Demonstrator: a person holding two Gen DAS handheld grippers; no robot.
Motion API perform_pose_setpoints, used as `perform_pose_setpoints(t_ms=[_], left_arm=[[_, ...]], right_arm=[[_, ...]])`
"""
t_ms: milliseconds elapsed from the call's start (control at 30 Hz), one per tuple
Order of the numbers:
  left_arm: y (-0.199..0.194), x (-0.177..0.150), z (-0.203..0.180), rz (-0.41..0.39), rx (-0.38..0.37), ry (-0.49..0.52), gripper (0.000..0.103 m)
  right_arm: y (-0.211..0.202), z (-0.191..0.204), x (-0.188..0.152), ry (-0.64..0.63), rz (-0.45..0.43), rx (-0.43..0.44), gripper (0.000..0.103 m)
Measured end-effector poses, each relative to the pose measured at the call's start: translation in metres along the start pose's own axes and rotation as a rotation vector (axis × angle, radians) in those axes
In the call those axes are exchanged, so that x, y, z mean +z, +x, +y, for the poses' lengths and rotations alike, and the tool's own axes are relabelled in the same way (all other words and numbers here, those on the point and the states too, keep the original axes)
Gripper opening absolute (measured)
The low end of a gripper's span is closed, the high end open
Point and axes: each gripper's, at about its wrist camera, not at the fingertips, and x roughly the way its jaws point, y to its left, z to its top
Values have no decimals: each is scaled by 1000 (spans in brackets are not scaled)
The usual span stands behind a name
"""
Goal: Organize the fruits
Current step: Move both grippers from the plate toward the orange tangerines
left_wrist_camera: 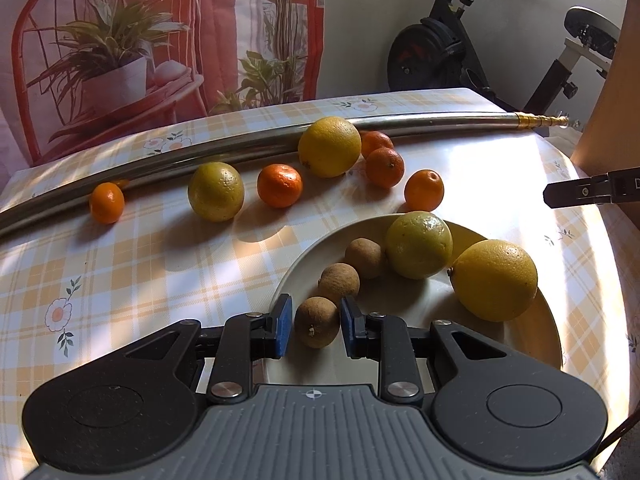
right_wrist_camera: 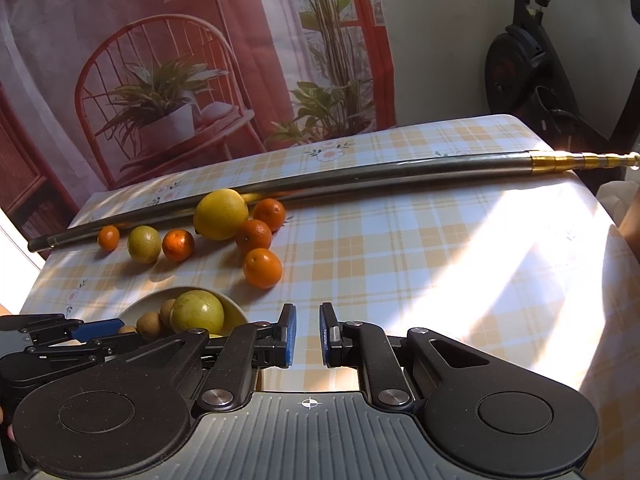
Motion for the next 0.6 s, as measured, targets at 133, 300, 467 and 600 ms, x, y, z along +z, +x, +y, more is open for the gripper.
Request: perform_pose_setpoints(t_ms=[133, 300, 467, 600], left_arm=[[-14, 9, 12, -31, -15, -40, 28], [-38, 25, 38, -89, 19, -103, 28], [-56, 27, 67, -130, 77, -175, 28], [-68, 29, 97, -138, 138, -220, 28]], right_arm=[[-1, 1, 3, -10, -5, -4, 13], [0, 5, 11, -34, -13, -11, 14], [4, 12, 12, -48, -10, 1, 14], [10, 15, 15, -47, -1, 8, 14]])
